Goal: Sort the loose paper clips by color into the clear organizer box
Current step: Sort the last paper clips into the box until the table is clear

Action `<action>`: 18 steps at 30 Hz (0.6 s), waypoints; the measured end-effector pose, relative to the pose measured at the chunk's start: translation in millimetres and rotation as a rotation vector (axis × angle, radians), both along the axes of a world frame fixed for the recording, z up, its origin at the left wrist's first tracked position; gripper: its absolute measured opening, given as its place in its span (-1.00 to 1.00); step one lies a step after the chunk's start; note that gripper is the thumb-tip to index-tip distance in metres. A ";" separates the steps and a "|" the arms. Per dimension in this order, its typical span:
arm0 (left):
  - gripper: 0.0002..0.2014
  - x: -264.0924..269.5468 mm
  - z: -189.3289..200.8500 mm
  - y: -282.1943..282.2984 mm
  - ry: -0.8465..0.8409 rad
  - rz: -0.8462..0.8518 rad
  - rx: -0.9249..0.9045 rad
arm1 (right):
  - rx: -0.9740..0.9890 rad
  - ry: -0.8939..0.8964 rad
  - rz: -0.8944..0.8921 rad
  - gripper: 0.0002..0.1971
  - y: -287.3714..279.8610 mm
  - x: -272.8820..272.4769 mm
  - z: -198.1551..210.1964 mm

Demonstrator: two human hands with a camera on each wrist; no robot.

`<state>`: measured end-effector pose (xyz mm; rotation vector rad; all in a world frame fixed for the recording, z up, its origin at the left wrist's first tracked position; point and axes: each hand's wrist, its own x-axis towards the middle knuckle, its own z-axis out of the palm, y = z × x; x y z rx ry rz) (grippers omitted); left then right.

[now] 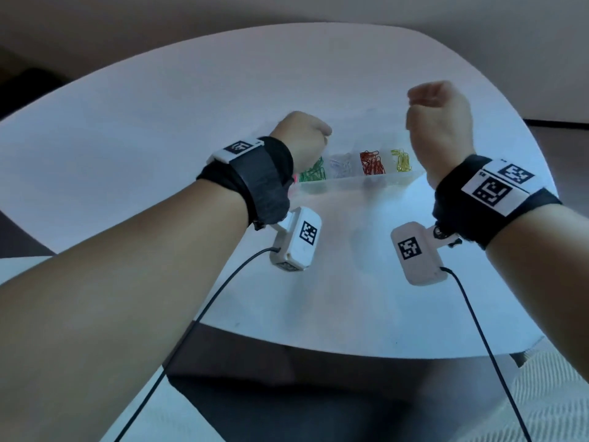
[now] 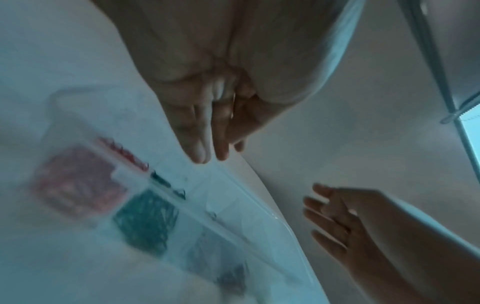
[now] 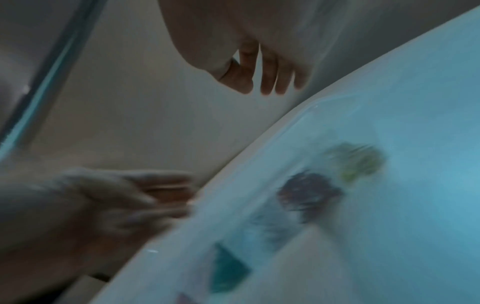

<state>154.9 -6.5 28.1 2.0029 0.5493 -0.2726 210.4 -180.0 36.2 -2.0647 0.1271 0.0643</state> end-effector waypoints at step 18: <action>-0.79 -22.8 -22.5 59.8 0.121 0.366 -0.126 | 0.036 0.331 -0.026 -0.68 -64.4 -7.4 -49.0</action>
